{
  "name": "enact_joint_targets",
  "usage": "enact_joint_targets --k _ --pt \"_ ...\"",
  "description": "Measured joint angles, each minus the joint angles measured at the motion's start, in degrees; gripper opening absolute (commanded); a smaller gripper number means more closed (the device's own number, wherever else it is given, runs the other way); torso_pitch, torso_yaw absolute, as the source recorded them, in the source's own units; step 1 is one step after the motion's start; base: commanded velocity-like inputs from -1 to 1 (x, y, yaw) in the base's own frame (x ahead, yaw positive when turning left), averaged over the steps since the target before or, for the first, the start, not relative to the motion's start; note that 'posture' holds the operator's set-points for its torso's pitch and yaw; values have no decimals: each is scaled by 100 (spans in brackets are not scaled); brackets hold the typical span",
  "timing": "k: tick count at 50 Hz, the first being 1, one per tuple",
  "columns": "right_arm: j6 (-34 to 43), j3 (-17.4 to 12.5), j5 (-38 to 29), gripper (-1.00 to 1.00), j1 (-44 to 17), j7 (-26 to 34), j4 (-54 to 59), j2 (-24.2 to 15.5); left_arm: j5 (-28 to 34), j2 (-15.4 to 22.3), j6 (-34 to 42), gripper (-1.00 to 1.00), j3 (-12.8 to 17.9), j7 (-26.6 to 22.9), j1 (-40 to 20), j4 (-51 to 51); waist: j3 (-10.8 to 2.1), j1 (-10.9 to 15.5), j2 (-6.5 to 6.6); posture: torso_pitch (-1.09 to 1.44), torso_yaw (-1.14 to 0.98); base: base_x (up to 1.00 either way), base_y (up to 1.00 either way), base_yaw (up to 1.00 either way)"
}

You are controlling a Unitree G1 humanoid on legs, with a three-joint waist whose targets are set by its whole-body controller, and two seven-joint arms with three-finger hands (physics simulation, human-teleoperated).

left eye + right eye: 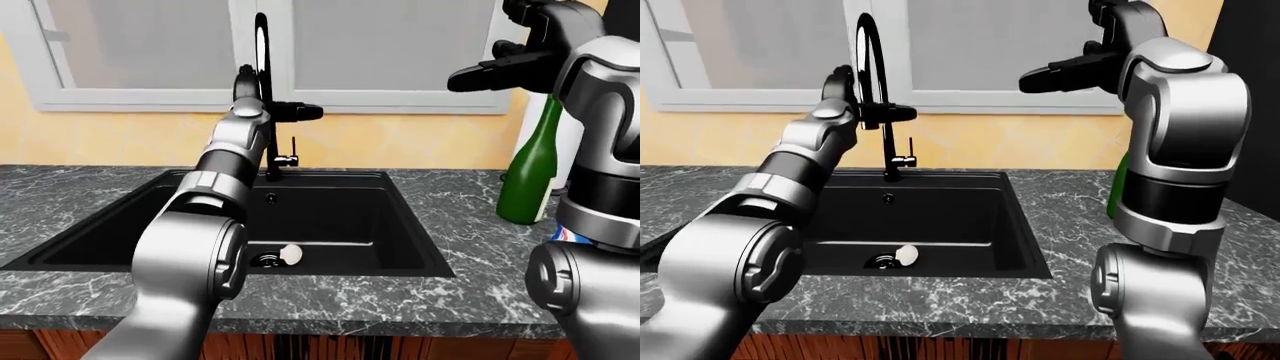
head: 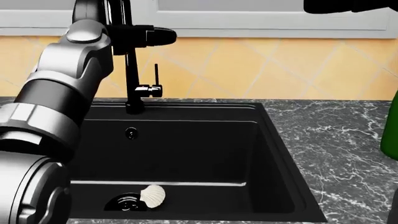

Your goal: Turn the sink spout to the right.

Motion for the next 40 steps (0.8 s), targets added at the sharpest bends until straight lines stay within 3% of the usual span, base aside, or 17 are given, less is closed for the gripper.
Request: enact_joint_targets --k 40 --pt "98 -94 100 100 162 -36 -264 -43 -74 -928 262 100 -376 184 179 -601 -7 12 -65 -65 0 0 0 0"
